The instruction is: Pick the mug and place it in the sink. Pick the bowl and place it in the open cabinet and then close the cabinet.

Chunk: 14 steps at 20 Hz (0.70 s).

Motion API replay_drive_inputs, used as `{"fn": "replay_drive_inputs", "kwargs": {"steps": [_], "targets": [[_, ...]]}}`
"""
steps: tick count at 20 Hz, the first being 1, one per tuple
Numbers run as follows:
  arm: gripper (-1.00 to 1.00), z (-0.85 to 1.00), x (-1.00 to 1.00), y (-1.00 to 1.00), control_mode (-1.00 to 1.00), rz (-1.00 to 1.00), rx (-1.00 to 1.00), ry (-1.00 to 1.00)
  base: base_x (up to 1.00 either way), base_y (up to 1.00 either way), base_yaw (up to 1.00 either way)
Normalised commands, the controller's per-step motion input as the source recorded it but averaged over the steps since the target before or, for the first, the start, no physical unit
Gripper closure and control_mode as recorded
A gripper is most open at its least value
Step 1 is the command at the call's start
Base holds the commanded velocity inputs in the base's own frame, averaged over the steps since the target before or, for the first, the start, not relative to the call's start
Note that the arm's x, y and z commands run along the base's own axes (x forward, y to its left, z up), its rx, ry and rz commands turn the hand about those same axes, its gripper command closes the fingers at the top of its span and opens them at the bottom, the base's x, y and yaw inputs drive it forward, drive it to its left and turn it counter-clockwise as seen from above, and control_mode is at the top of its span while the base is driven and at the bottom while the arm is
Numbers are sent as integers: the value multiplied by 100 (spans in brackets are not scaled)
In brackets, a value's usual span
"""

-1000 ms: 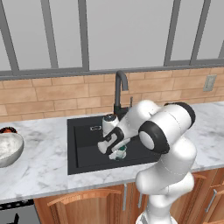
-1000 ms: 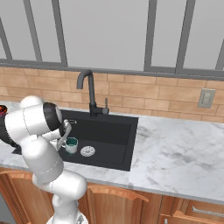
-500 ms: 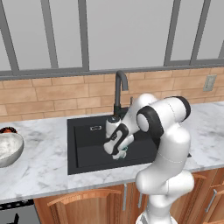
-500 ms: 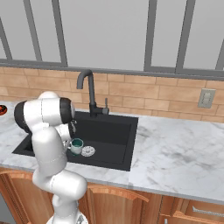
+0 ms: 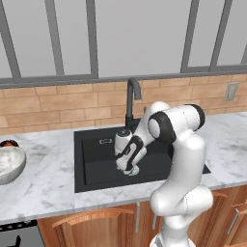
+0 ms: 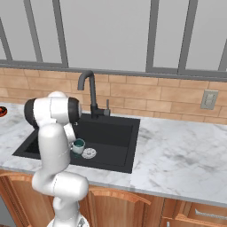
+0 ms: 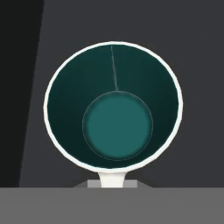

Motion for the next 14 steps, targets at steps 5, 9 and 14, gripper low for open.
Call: {"fn": "replay_drive_inputs", "kwargs": {"steps": [5,9,14], "targets": [[100,-18,1,24,-100,-1,0,-8,0,0,0],[100,-29,1,31,-100,-2,0,-4,0,0,0],[100,-38,2,45,-100,-4,0,-1,0,0,0]]}}
